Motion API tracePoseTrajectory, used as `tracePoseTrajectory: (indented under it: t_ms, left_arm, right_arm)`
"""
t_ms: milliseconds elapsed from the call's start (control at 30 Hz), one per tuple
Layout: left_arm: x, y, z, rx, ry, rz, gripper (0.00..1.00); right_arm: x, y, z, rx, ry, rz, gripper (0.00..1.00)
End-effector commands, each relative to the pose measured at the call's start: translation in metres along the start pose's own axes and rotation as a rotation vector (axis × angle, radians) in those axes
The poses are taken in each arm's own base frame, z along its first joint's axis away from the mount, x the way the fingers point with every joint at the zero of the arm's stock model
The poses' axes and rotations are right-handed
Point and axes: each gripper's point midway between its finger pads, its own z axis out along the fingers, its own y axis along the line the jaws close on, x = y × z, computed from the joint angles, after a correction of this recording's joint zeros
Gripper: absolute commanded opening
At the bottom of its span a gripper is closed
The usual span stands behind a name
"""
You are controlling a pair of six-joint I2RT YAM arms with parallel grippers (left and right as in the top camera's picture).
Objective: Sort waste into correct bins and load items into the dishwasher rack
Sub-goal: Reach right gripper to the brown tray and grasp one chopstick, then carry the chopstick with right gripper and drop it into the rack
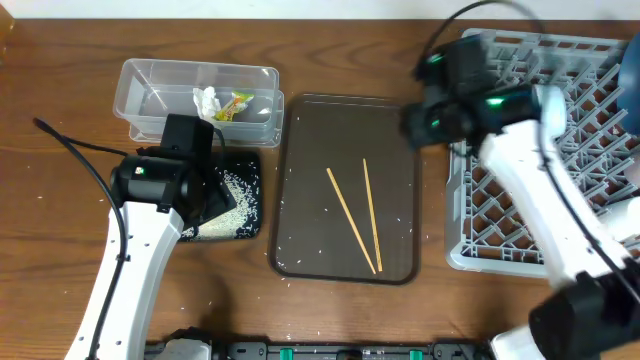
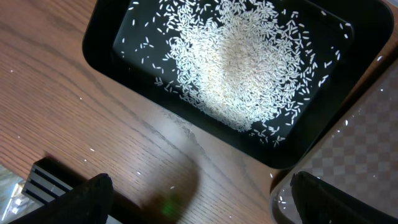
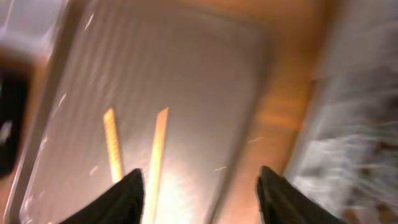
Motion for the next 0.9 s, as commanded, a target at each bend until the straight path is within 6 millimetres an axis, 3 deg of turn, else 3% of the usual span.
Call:
tracePoseTrajectory:
  t_ms: [0,200,400,667,800,867]
  left_arm:
    - [0.000,0.003,0.002,-0.015,0.005,-0.010,0.94]
    - [0.000,0.003,0.002,-0.015,0.005,-0.010,0.94]
    - [0.000,0.003,0.002,-0.015,0.005,-0.010,0.94]
    - [0.000,0.003,0.002,-0.015,0.005,-0.010,0.94]
    - [0.000,0.003,0.002,-0.015,0.005,-0.010,0.94]
    - [0.000,0.003,0.002,-0.015,0.005,-0.010,0.94]
  right_arm:
    - [0.041,0.039,0.040,-0.091,0.164,-0.037,0.47]
    - [0.100,0.050,0.093,0.031,0.364,0.051,0.45]
    - [0.137,0.058,0.120,0.083,0.482,0.095,0.45]
    - [0.168,0.048,0.135,0.174,0.545,0.151,0.41]
    - [0.171,0.047,0.137,0.174,0.545,0.150,0.20]
    - [0.169,0.047,0.138,0.169,0.535,0.151,0.16]
